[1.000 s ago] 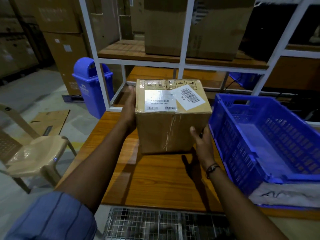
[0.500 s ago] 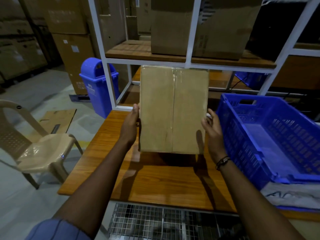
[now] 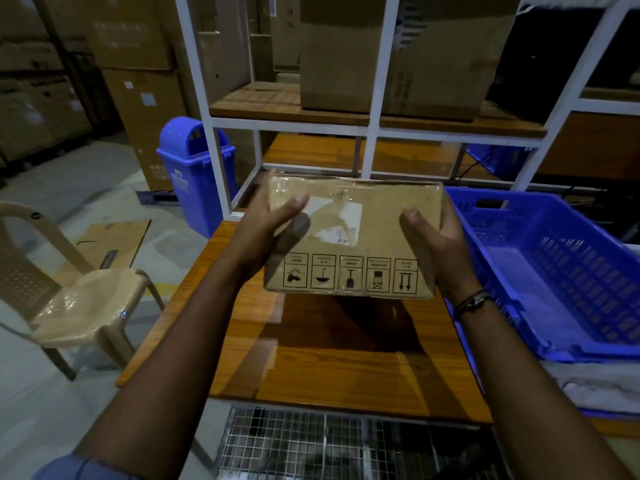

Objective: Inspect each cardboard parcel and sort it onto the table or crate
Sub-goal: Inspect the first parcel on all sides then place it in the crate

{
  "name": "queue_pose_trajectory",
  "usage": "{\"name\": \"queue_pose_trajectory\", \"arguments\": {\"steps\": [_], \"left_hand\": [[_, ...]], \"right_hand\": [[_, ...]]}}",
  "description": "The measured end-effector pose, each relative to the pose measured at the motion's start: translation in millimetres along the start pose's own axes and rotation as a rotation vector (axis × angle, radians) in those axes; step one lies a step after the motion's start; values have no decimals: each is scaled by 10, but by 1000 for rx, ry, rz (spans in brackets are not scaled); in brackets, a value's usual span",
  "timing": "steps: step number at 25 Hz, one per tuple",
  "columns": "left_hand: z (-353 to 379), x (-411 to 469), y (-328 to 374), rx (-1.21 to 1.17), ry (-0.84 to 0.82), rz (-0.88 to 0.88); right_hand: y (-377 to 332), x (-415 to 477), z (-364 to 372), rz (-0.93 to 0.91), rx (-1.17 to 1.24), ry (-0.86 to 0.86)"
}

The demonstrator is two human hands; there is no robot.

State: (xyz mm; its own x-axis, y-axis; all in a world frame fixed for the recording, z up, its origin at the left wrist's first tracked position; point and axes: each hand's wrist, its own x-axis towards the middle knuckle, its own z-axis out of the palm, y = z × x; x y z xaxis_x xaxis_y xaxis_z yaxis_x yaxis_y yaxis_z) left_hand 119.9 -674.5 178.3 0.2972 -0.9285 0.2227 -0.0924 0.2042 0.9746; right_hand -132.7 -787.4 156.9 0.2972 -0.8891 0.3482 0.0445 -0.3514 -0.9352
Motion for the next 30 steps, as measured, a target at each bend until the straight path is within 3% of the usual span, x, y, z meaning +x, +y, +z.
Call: {"name": "queue_pose_trajectory", "arguments": {"steps": [3,9,24,26,30], "left_hand": [[-30,134,-90,158,21,-13],[-60,277,-242,152,44,-80],[-83,358,-295,59,59,-142],[-88,393,-278,23,41,-144],[-118,456,-210,-5,121,-160]], "right_hand": [[-49,31,78,56,-60,28],[-184,50,119,140,-315,13],[-158,150,160,142,-344,29],[-141,201,112,159,-309,-8],[154,84,-26,254,124,-101]]}}
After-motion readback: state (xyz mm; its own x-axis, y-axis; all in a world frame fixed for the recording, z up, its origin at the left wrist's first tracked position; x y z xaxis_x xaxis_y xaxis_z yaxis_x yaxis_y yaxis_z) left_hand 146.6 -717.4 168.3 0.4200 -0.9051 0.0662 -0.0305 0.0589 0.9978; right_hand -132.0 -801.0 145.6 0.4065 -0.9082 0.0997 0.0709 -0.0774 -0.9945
